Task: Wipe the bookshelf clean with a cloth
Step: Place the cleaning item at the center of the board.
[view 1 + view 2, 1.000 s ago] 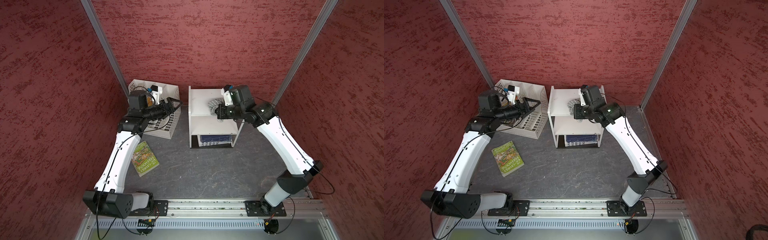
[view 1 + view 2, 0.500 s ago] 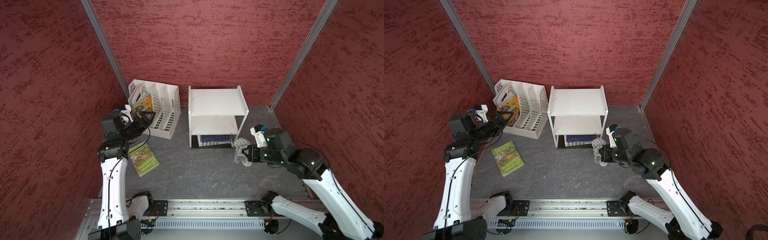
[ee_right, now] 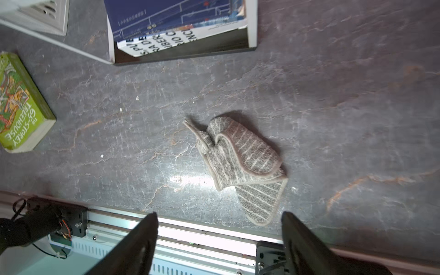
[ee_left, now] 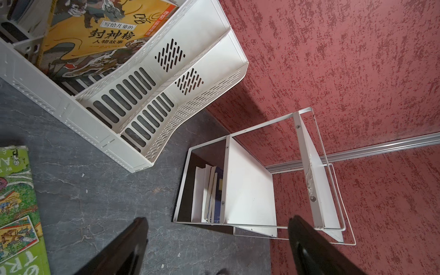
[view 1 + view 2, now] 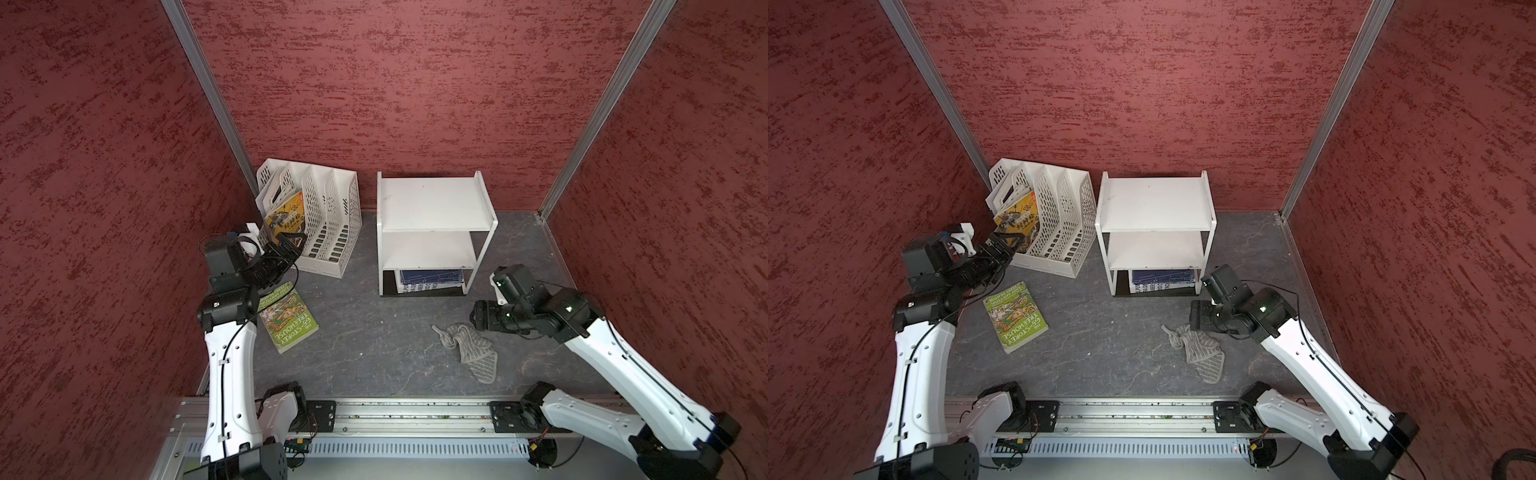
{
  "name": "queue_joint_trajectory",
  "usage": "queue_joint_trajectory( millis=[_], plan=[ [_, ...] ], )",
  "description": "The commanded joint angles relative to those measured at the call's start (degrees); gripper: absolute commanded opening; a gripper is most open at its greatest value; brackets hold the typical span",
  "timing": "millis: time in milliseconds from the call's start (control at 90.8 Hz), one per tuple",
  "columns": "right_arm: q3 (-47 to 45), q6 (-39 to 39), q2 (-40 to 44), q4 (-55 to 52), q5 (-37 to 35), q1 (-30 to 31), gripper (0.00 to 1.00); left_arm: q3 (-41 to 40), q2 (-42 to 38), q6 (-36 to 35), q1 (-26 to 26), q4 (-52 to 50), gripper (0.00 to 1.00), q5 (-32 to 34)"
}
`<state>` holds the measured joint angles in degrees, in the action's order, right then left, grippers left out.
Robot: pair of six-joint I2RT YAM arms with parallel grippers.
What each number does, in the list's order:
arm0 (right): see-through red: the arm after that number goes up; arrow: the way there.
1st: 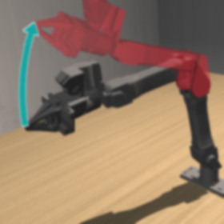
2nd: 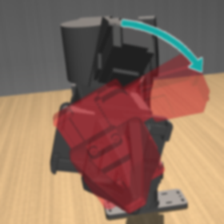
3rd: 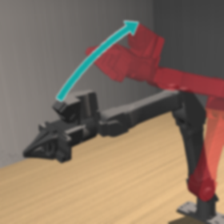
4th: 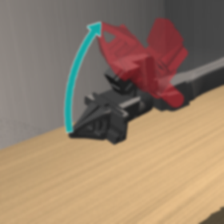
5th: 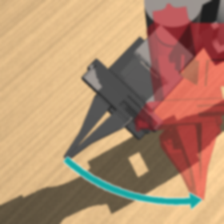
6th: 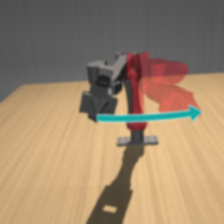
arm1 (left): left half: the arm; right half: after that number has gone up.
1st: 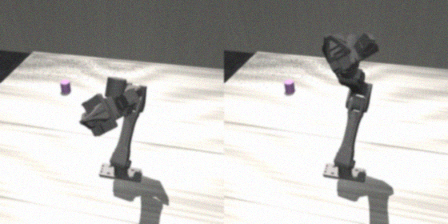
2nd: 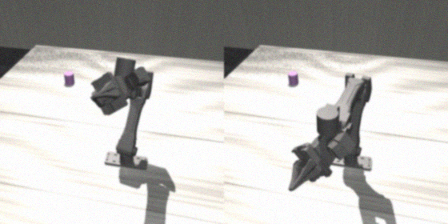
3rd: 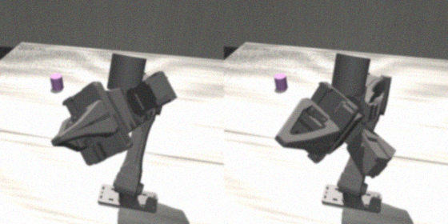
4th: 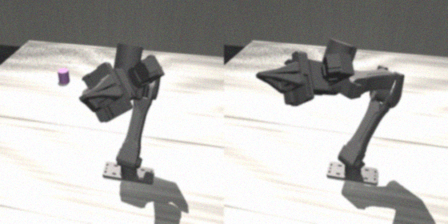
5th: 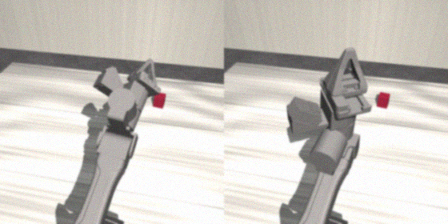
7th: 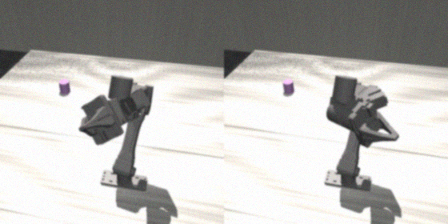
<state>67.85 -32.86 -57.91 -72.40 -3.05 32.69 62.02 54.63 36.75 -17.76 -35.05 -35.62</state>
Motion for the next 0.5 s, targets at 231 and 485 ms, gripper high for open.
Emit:
queue_joint_trajectory(
  millis=[231,485],
  plan=[
    [2.6,15.2,3.9,5.1,-6.1,-25.5,0.98,-5.5,-2.0,-5.4,-1.3,2.3,1.00,9.3],
    [-24.0,14.3,9.9,40.4,-15.3,-28.7,0.98,-14.7,-3.2,-6.7,-1.4,11.7,1.00,24.8]
  ],
)
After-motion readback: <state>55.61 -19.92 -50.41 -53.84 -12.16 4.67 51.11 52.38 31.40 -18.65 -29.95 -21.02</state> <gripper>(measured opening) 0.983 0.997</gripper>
